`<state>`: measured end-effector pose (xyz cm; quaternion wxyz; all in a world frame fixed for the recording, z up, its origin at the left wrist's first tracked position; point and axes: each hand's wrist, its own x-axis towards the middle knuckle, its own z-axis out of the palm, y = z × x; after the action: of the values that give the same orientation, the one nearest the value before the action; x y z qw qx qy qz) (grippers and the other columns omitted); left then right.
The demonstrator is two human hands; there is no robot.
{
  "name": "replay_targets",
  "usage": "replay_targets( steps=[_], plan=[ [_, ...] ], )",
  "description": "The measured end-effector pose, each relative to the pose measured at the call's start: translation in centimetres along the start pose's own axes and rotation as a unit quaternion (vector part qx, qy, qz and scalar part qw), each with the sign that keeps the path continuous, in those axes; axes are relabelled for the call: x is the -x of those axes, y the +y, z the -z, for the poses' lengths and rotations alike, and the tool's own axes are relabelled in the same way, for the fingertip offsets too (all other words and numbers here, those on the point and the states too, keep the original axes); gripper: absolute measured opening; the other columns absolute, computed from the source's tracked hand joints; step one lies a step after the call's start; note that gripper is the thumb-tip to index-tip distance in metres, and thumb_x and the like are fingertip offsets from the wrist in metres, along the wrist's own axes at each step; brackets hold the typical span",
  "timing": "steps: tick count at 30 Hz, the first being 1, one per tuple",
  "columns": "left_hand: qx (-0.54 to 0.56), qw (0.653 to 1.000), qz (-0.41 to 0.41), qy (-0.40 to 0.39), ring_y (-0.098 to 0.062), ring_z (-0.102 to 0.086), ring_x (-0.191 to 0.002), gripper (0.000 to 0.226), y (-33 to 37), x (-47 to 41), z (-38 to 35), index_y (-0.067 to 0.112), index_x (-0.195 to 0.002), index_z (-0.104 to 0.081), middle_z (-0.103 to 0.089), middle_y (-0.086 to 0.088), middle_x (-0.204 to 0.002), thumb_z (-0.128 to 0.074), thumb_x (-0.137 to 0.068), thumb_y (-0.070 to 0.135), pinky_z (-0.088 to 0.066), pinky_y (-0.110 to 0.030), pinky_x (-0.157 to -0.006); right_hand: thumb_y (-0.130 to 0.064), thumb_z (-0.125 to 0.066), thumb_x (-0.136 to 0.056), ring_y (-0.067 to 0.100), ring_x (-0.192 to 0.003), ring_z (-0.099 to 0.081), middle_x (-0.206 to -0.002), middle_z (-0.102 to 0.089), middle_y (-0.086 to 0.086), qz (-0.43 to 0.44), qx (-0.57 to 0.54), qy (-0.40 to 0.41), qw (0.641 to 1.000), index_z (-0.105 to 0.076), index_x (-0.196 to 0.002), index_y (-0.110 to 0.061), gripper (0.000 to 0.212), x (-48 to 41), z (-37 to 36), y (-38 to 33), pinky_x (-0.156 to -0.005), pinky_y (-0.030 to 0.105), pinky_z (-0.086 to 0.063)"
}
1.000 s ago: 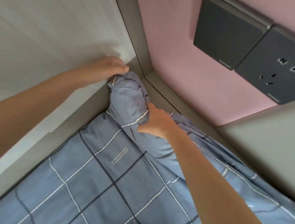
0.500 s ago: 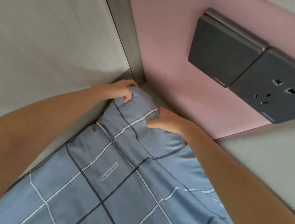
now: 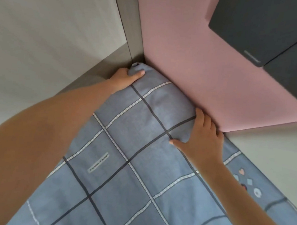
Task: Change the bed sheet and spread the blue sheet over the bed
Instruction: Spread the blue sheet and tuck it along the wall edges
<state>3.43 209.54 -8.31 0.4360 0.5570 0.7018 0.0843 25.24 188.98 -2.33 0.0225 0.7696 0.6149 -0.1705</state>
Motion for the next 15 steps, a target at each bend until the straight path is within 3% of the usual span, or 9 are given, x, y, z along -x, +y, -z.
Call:
replay_targets(
  steps=[4,11,15],
  plan=[
    [-0.038,0.992,-0.072,0.099,-0.033,-0.059,-0.107,0.057,-0.3,-0.3,-0.9,0.002,-0.116,-0.059,-0.064,-0.019,-0.115,-0.055,-0.09,0.052,-0.045,-0.034,-0.085,-0.051,-0.082,-0.059,0.023,-0.133,-0.037,-0.147,-0.036,0.002,0.02,-0.114,-0.063,0.991,-0.015,-0.149,-0.02,0.116,-2.3,-0.5,1.0,-0.107,0.038,-0.032],
    [-0.131,0.978,-0.02,0.163,-0.035,-0.056,-0.113,0.062,0.3,-0.9,-3.3,0.005,-0.118,-0.055,-0.061,-0.018,-0.12,-0.047,-0.09,0.059,-0.042,-0.039,-0.088,-0.042,-0.086,-0.059,0.017,-0.136,-0.033,-0.149,-0.034,-0.005,0.031,-0.222,-0.128,0.966,-0.016,-0.148,-0.03,0.114,-4.7,-1.7,3.0,-0.106,0.026,-0.03],
    [-0.153,0.973,0.016,0.17,-0.036,-0.045,-0.125,0.055,1.7,1.0,-3.4,0.006,-0.132,-0.039,-0.048,-0.019,-0.135,-0.042,-0.096,0.048,-0.034,-0.046,-0.102,-0.04,-0.087,-0.056,0.019,-0.138,-0.032,-0.15,-0.033,-0.005,0.015,-0.244,-0.178,0.953,-0.016,-0.148,-0.034,0.116,-5.4,-1.4,3.2,-0.109,0.027,-0.03]
  ],
)
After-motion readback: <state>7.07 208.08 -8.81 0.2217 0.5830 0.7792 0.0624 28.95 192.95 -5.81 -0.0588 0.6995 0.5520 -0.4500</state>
